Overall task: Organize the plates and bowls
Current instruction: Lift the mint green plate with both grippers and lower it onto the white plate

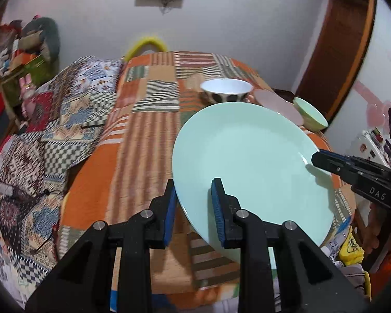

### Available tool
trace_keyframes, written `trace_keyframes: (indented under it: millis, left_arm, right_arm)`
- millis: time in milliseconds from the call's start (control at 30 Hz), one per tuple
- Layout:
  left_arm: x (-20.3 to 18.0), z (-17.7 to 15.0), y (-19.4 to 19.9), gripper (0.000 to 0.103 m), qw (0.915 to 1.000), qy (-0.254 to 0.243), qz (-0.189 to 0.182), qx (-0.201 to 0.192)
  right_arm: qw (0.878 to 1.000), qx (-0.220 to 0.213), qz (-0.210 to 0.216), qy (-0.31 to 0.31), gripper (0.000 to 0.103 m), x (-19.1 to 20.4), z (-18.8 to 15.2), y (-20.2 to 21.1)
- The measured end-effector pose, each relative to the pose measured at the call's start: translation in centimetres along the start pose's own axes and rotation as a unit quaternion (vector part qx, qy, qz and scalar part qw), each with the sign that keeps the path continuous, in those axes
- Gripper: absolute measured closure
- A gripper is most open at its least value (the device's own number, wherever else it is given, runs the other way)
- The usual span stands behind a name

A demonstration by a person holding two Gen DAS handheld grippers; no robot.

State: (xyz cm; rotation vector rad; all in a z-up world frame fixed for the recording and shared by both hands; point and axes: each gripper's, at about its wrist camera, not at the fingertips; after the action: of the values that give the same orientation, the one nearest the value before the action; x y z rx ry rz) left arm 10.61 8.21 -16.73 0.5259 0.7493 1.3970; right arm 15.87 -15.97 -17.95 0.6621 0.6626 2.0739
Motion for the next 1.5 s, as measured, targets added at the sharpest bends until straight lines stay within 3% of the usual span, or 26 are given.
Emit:
trace_keyframes:
  millis: [300,667,1167,1500]
  left_arm:
    - [-5.2,1.0,-3.1,0.077,0.9989,-0.038,-0.008,0.028]
    - [-8.8,1.3,-7.1,0.077,0.9953,-0.073,-0.012,0.062]
    - [-9.1,0.3,-11.1,0.076,0.9918,-0.073,-0.013,0.104]
    - [-9.4,-0.1,-11.1,0.076,0.9917,-0.083,-0.004,0.098]
  right_arm:
    - [0.999,-0.009,-0.019,-0.037,0.083,-4.7,-1.5,2.2]
    - [0.997,0.005,-0.04,-0.071,0.083,-8.8,-3.2,2.4]
    - [0.994,0.039,-0.059,-0.079,0.083,-10.0,-4.5,0.8]
    - [0.994,0.045,-0.075,-0.068,0.083,-9.9,-4.5,0.4]
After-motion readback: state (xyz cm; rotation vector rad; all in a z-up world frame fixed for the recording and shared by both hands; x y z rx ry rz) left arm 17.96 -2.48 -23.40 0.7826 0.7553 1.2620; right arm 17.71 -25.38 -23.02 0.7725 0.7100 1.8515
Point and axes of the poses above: each gripper's, at about its wrist camera, not at the fingertips, and y roughly against the way its jaws point, x to its left, z to its top, and after that the axes turned 1 degree about x, right-handed
